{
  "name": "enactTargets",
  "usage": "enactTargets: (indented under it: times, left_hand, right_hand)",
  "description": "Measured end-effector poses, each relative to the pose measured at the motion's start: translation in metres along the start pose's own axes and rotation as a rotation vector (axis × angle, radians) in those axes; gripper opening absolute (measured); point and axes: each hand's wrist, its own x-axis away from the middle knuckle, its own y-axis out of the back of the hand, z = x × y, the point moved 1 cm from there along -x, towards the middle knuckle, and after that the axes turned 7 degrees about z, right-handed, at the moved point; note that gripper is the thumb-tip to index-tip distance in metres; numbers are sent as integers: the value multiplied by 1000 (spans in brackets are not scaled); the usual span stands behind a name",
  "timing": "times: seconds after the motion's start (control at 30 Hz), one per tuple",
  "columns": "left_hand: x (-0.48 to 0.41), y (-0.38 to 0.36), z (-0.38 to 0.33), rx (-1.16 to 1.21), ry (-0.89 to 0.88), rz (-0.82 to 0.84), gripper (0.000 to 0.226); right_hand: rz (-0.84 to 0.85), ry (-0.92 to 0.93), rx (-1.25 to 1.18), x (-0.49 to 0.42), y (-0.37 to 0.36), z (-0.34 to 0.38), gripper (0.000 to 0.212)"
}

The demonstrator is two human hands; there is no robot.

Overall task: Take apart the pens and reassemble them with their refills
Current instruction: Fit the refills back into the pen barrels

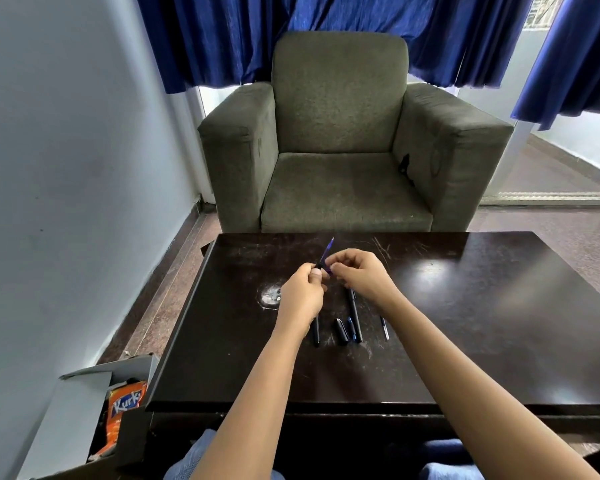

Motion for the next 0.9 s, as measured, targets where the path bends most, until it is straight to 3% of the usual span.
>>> enactTargets:
  times: [0.1, 0.2, 0.33, 0.43, 0.67, 0.9]
  left_hand:
    - [1, 1, 0, 9, -10, -27, 29]
    - [2, 1, -1, 20, -9, -27, 29]
    - [2, 1, -2, 13, -3, -17, 30]
    - [3, 2, -3, 8, -2, -18, 29]
    - [4, 3, -5, -12, 10, -14, 29]
    - [5, 4, -5, -34, 14, -11, 29]
  right_hand:
    - [1, -65, 361, -2, 4, -23, 14]
    - [128, -213, 678, 3, 4, -45, 33]
    - [329, -225, 882, 6, -1, -56, 68]
    - [395, -206, 1010, 10, -5, -58, 73]
    - [403, -164, 1101, 12, -12, -58, 66]
    - [325, -107, 1007, 8, -9, -54, 60]
